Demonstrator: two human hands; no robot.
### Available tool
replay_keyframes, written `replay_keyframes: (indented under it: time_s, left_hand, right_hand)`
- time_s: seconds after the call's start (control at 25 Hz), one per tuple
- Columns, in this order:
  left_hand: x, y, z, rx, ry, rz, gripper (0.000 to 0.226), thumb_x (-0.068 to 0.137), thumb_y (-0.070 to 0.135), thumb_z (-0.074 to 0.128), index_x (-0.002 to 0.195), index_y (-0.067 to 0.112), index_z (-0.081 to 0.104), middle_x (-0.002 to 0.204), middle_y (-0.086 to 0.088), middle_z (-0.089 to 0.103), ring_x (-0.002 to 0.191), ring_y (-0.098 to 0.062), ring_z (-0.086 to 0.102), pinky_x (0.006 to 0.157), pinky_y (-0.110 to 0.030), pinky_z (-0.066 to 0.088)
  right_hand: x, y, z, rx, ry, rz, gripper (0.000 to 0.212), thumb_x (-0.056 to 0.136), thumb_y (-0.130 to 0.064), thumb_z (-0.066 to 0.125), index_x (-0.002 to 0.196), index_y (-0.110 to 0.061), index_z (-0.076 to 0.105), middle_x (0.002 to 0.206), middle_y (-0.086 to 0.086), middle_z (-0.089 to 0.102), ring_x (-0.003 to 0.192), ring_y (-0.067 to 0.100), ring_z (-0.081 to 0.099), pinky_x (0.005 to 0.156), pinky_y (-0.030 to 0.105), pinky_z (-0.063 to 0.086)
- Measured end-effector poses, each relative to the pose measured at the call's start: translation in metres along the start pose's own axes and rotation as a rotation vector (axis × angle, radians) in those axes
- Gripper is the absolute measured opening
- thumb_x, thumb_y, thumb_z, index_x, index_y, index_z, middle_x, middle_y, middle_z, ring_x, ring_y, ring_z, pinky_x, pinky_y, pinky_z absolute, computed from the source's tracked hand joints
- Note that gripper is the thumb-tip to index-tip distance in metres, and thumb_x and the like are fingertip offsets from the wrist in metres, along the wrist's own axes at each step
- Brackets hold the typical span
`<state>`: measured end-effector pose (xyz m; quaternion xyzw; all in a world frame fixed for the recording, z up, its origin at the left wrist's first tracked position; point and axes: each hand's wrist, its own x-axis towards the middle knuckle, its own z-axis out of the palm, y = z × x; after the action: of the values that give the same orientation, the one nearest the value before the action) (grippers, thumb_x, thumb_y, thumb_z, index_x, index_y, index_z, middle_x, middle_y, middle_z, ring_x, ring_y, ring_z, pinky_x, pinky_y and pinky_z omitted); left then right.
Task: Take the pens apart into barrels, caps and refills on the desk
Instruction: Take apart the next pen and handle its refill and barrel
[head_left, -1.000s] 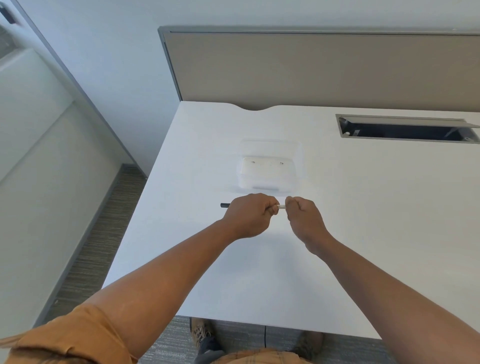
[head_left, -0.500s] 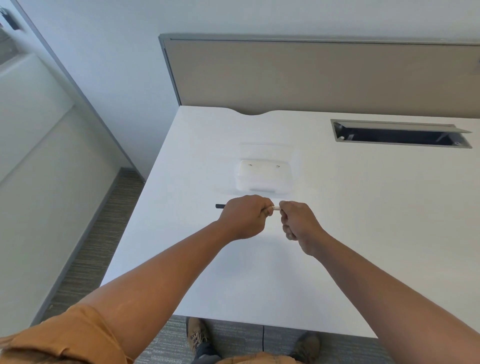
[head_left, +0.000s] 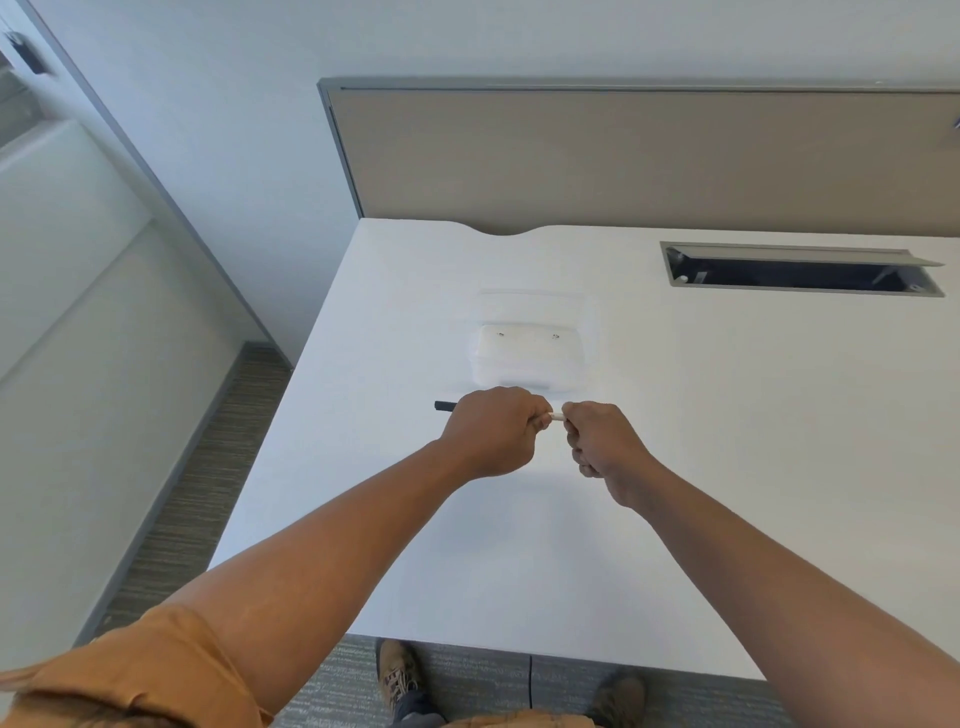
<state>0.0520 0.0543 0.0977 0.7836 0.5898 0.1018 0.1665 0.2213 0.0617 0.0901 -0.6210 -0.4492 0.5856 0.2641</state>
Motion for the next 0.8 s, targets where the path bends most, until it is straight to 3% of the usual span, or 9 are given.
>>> replay_keyframes:
  time_s: [0.16,0.28,0.32,0.4,0.48,0.52,0.68,0.8]
  left_hand:
    - [0.005,-0.006,-0.004,-0.149,-0.085,-0.115,0.025,0.102,0.035,0.044,0.089,0.032,0.065,0.076,0.017,0.058,0.067,-0.004,0.053,0.054,-0.026,0.033]
    - [0.008,-0.003,-0.008,-0.199,-0.113,-0.111,0.025,0.100,0.036,0.046,0.083,0.037,0.064,0.072,0.019,0.055,0.062,0.002,0.050,0.054,-0.026,0.032]
    - [0.009,-0.002,-0.009,-0.164,-0.102,-0.088,0.025,0.100,0.036,0.046,0.080,0.037,0.061,0.070,0.018,0.055,0.061,0.001,0.049,0.054,-0.026,0.031]
    - [0.009,-0.002,-0.007,-0.062,-0.054,-0.027,0.028,0.099,0.034,0.045,0.073,0.032,0.054,0.065,0.013,0.053,0.057,-0.003,0.046,0.052,-0.027,0.029]
    - [0.009,-0.005,-0.003,-0.028,-0.024,0.002,0.030,0.099,0.032,0.045,0.070,0.025,0.051,0.063,0.007,0.051,0.055,-0.008,0.043,0.051,-0.029,0.028]
    - [0.010,-0.006,-0.001,-0.034,-0.027,0.000,0.032,0.100,0.032,0.045,0.070,0.024,0.049,0.063,0.006,0.051,0.055,-0.009,0.042,0.050,-0.029,0.027]
    - [0.017,-0.011,0.000,-0.075,-0.111,-0.005,0.031,0.103,0.034,0.044,0.074,0.028,0.053,0.068,0.009,0.053,0.061,-0.006,0.047,0.051,-0.030,0.031]
    - [0.019,-0.018,0.003,-0.148,-0.173,-0.014,0.025,0.101,0.032,0.050,0.085,0.021,0.066,0.075,0.003,0.061,0.071,-0.017,0.055,0.060,-0.034,0.044]
  right_hand:
    - [-0.002,0.007,-0.001,-0.244,0.145,-0.311,0.042,0.103,-0.039,0.051,0.076,-0.010,0.062,0.059,-0.007,0.056,0.050,0.005,0.046,0.050,0.021,0.036]
    - [-0.003,0.011,0.002,-0.341,0.228,-0.471,0.044,0.106,-0.032,0.048,0.066,-0.014,0.046,0.056,-0.006,0.038,0.050,0.010,0.032,0.048,0.025,0.025]
    - [-0.001,0.012,0.003,-0.319,0.216,-0.444,0.045,0.106,-0.031,0.046,0.064,-0.016,0.040,0.055,-0.007,0.034,0.049,0.010,0.028,0.048,0.025,0.023]
    - [0.003,0.006,0.003,-0.084,0.108,-0.190,0.040,0.102,-0.028,0.046,0.064,-0.018,0.036,0.054,-0.006,0.031,0.048,0.012,0.023,0.047,0.027,0.021]
    - [0.006,-0.002,0.001,0.154,-0.035,0.092,0.033,0.095,-0.025,0.047,0.063,-0.019,0.040,0.053,-0.005,0.032,0.046,0.015,0.022,0.046,0.025,0.022]
    - [0.007,-0.003,0.000,0.146,-0.057,0.120,0.033,0.094,-0.027,0.048,0.062,-0.019,0.045,0.052,-0.004,0.036,0.044,0.015,0.027,0.045,0.025,0.025]
    - [0.012,0.004,0.002,-0.062,-0.008,-0.102,0.036,0.101,-0.039,0.054,0.076,-0.015,0.064,0.063,-0.004,0.062,0.051,0.011,0.050,0.052,0.025,0.044]
    - [0.023,0.010,0.000,-0.148,-0.024,-0.147,0.023,0.101,-0.026,0.056,0.082,-0.017,0.066,0.070,-0.002,0.064,0.058,0.013,0.053,0.057,0.026,0.046]
